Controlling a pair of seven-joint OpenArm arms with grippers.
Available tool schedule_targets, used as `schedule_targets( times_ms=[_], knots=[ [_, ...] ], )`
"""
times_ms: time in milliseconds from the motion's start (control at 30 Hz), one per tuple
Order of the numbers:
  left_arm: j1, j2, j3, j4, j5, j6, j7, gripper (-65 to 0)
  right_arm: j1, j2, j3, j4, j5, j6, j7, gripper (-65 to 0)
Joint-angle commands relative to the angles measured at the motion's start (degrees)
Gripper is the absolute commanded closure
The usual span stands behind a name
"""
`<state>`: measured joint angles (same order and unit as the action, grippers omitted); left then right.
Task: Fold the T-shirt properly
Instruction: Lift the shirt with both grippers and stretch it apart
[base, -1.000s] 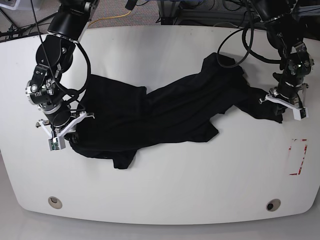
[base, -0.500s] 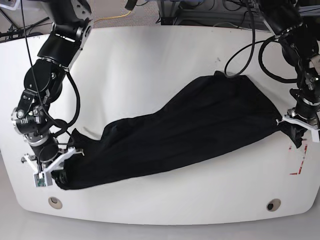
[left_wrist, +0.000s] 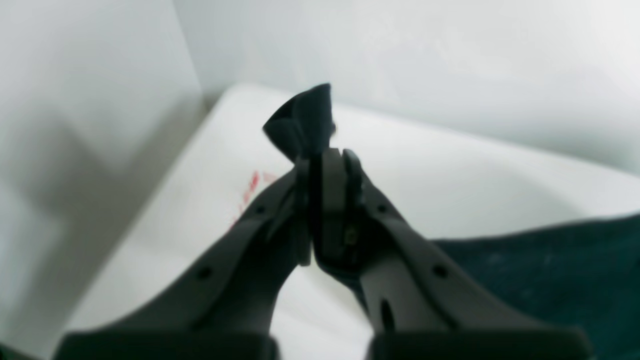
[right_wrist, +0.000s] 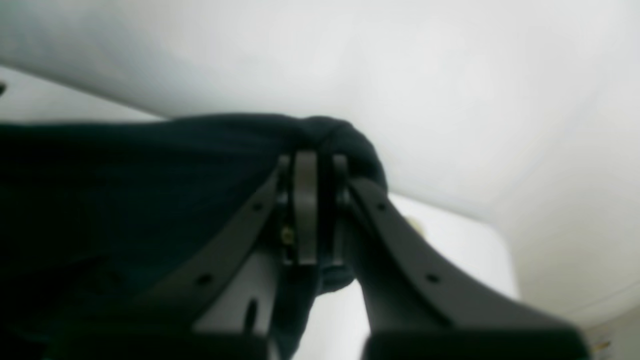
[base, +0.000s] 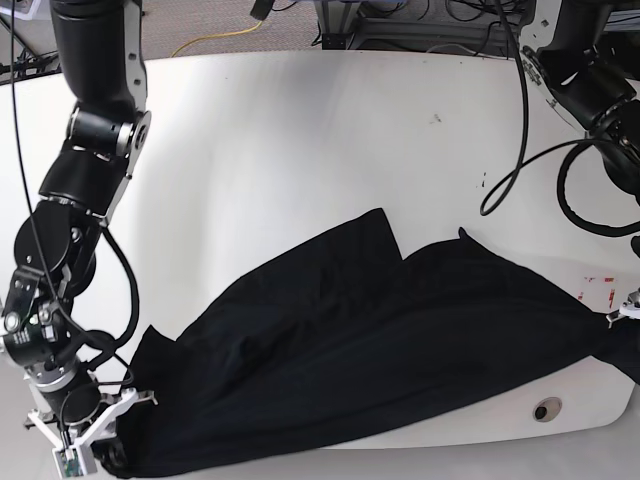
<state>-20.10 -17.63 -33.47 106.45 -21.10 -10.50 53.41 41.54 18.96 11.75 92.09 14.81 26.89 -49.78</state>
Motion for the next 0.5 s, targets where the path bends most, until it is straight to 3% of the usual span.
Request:
schedule_targets(
  times_ms=[0,233,467],
  knots=[
    [-3.1,-3.1,-0.2,0.8,-0.3,0.1,-1.5,0.0,4.7,2.4,-1.3,-0.9,0.6,-0.2,2.3,0.0],
    [-8.5,-5.9,-0.3,0.1,-0.5,0.0,1.1,0.0,11.3,4.9,-2.3,-2.7,1.1,0.0,0.0,0.0],
    [-5.7,-5.7,-0.3,-0.4,-0.6,-0.1,1.8,0.0,5.7,5.2,-1.9,1.8,1.1,0.0,-2.0,0.0]
  ],
)
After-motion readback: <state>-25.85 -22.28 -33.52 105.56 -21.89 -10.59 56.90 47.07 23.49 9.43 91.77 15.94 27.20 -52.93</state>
